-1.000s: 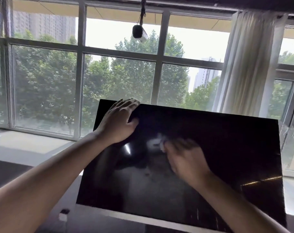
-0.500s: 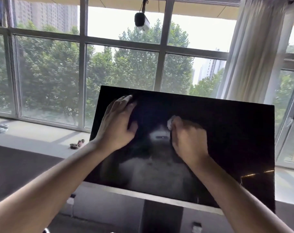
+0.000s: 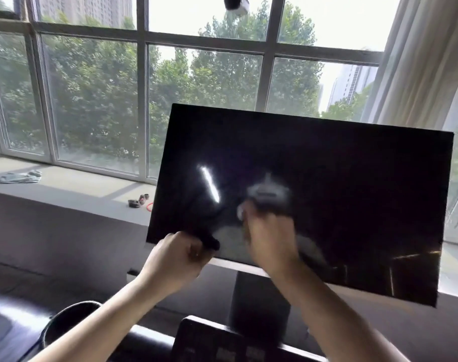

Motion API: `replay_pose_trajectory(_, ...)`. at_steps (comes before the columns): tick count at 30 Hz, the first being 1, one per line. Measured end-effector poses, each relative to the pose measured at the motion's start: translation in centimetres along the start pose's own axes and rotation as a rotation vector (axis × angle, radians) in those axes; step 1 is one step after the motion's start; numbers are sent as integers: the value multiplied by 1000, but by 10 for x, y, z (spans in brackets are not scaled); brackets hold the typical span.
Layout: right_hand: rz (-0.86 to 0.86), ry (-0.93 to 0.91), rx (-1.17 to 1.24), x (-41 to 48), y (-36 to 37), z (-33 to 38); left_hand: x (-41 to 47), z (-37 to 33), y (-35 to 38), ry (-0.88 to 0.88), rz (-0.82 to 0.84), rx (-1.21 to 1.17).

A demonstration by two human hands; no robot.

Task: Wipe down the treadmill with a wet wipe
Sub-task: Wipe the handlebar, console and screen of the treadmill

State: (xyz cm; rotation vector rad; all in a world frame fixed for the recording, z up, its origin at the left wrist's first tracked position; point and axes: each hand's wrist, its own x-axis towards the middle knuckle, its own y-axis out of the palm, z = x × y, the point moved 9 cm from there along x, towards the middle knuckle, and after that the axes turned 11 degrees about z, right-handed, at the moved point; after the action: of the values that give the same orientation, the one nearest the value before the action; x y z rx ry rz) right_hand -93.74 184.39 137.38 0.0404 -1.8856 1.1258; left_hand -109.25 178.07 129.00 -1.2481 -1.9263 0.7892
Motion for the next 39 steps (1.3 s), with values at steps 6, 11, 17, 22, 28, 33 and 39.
replay_pose_trajectory(6,95,-66,-100,-21,4,-8,-7,16,10,-56,19,-29)
replay_pose_trajectory(11,30,63,50,2,4,-5,-4,10,21,-48,27,-53)
replay_pose_trajectory(17,186,-94,-25,-46,19,-3,-4,8,13,-20,-83,25)
replay_pose_trajectory(22,-106,218,77,-13,-25,-60,-5,3,15,-10,-125,73)
replay_pose_trajectory(28,189,-173,2,-79,30,-5,0,-24,21,70,-125,237)
replay_pose_trajectory(33,-130,110,48,-41,-27,-76,3,-20,23,60,-122,232)
replay_pose_trajectory(39,107,-285,-27,-83,34,-5,4,-20,20,75,-100,228)
